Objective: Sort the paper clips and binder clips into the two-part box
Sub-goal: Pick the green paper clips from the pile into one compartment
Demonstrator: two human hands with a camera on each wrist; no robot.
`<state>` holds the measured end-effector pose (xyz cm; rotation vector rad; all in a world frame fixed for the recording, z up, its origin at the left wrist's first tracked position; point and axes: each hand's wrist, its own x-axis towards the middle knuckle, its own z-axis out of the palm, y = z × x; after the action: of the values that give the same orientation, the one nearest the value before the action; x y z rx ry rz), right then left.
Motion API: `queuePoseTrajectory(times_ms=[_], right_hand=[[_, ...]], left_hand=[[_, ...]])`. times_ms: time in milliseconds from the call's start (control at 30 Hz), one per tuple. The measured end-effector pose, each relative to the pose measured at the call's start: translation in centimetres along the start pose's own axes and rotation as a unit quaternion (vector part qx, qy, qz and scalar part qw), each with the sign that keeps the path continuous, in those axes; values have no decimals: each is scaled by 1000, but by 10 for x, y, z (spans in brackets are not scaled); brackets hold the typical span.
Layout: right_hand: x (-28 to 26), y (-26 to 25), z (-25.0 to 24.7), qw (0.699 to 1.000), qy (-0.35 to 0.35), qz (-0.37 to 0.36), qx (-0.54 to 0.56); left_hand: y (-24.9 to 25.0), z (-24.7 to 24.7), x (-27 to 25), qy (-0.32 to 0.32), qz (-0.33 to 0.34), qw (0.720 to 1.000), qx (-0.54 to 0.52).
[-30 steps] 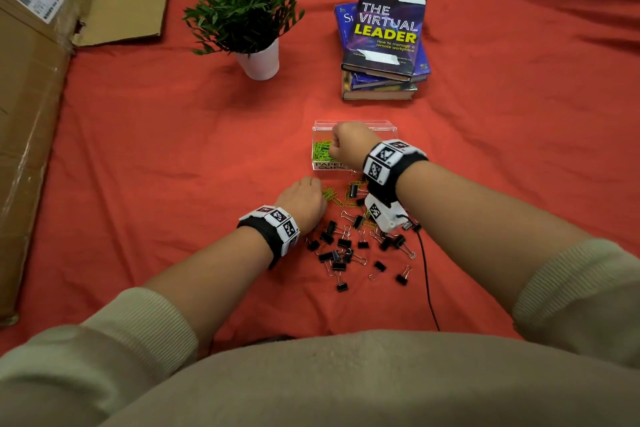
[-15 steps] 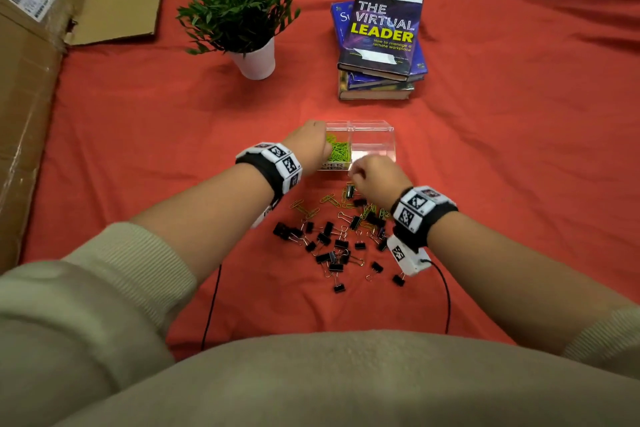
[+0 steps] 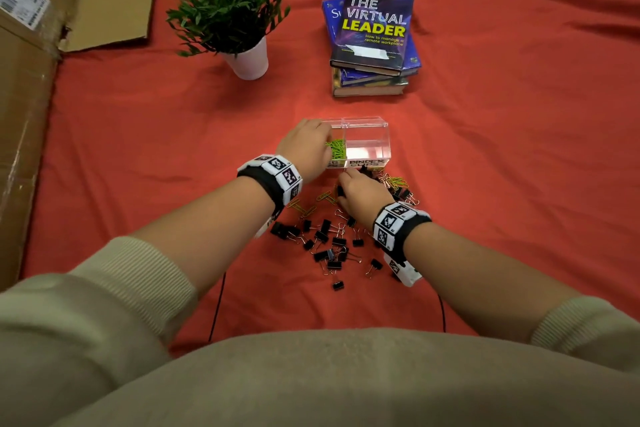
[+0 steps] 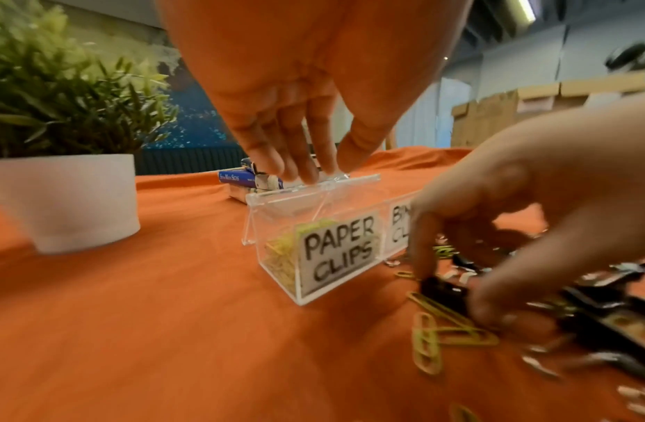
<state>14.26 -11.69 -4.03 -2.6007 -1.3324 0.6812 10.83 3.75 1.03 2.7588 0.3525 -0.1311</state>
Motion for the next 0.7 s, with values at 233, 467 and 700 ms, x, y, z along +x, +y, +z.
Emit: queuePoseTrajectory(times_ms=[233, 467, 700], right_hand=[[2, 2, -1, 995, 18, 11, 102], [-18, 12, -11, 904, 74, 150, 393], [-25, 18, -17, 972, 31, 161, 168]], left_hand=[[-11, 27, -59, -105, -135, 985, 3], [-11, 48, -81, -144, -175, 974, 27], [-5, 48, -77, -141, -153, 978, 12]])
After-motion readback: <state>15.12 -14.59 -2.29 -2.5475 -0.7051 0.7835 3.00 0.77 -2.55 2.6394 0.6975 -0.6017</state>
